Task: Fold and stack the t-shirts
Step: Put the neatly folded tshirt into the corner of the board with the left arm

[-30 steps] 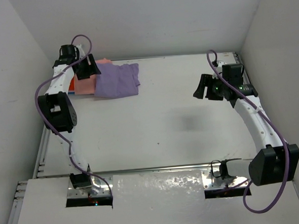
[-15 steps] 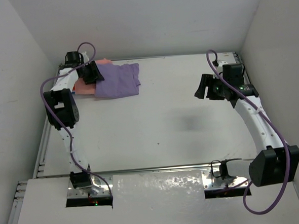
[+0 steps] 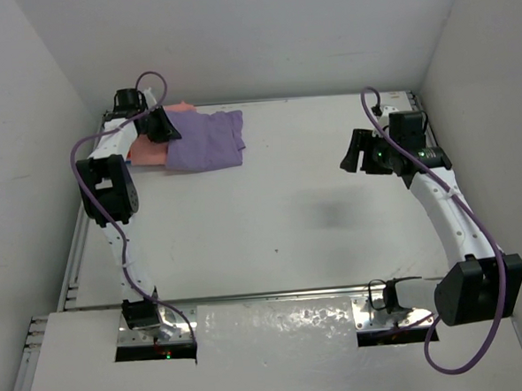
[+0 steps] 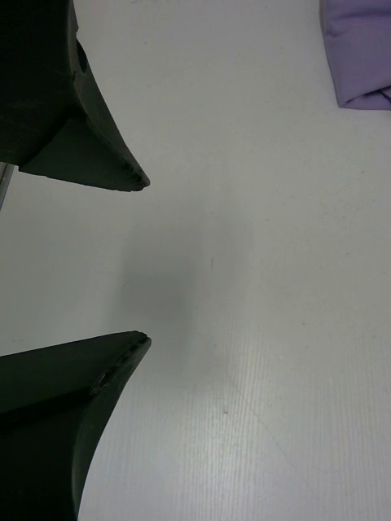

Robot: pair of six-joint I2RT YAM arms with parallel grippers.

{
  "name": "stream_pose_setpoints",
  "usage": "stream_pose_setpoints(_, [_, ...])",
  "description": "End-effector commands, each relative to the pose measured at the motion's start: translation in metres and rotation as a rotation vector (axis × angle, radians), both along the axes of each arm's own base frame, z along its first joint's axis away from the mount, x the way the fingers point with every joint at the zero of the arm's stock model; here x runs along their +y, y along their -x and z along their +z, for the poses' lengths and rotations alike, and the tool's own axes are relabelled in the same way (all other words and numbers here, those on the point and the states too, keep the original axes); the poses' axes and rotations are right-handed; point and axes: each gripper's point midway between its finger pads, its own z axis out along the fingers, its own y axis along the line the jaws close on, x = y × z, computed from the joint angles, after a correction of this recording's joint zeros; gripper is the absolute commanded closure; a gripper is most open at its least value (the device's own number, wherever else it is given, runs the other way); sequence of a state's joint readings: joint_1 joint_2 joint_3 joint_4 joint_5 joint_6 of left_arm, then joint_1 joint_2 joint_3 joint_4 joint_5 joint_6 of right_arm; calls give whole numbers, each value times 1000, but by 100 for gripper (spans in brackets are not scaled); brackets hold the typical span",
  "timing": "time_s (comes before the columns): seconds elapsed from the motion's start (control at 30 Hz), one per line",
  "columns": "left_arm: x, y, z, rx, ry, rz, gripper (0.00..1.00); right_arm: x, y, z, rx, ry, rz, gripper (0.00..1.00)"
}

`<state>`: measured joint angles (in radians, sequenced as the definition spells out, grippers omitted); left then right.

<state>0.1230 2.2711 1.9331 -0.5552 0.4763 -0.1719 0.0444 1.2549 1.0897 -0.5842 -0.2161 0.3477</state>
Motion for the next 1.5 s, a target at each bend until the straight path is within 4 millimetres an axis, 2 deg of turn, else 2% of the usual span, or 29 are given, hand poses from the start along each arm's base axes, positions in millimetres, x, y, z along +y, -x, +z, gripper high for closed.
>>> stream_pose_setpoints(0.0, [-12, -18, 37, -116, 16, -33, 90, -2, -3, 7, -37, -10, -16, 31])
stream_pose_setpoints(0.13, [-16, -23, 48, -122, 39, -19, 100, -2, -5, 8, -39, -14, -21, 31])
stream_pose_setpoints(0.27, [-29, -26, 71, -164, 73, -10, 100, -1, -8, 11, -45, -13, -21, 31])
stream_pose_setpoints(0.4, [-40, -28, 79, -177, 63, 0, 100, -1, -10, 11, -41, -12, -18, 31])
stream_pose_setpoints(0.5, [-37, -29, 84, -183, 49, 12, 100, -3, -7, 14, -28, 6, -8, 31])
stream_pose_setpoints(0.67, [-29, -37, 109, -248, 69, 30, 100, -8, -3, 18, -37, 19, -27, 31])
stream_pose_setpoints(0.87, [-10, -41, 133, -317, 81, 48, 100, -6, -2, 18, -33, 14, -22, 31])
stream_pose_setpoints(0.97, [11, -41, 149, -354, 94, 81, 100, -5, -6, 22, -36, 10, -17, 31])
stream_pose_setpoints(1.03, [15, -41, 160, -385, 117, 72, 100, -4, -9, 22, -30, 0, -18, 31])
stream_pose_setpoints(1.2, [45, -36, 170, -402, 134, 115, 100, -3, -11, 21, -30, -10, -19, 31])
stream_pose_setpoints(1.3, [66, -31, 168, -392, 125, 150, 100, -1, -10, 13, -17, -19, -22, 31])
stream_pose_setpoints(1.47, [95, -24, 133, -294, 82, 213, 100, 3, -10, 5, -14, -58, -31, 31])
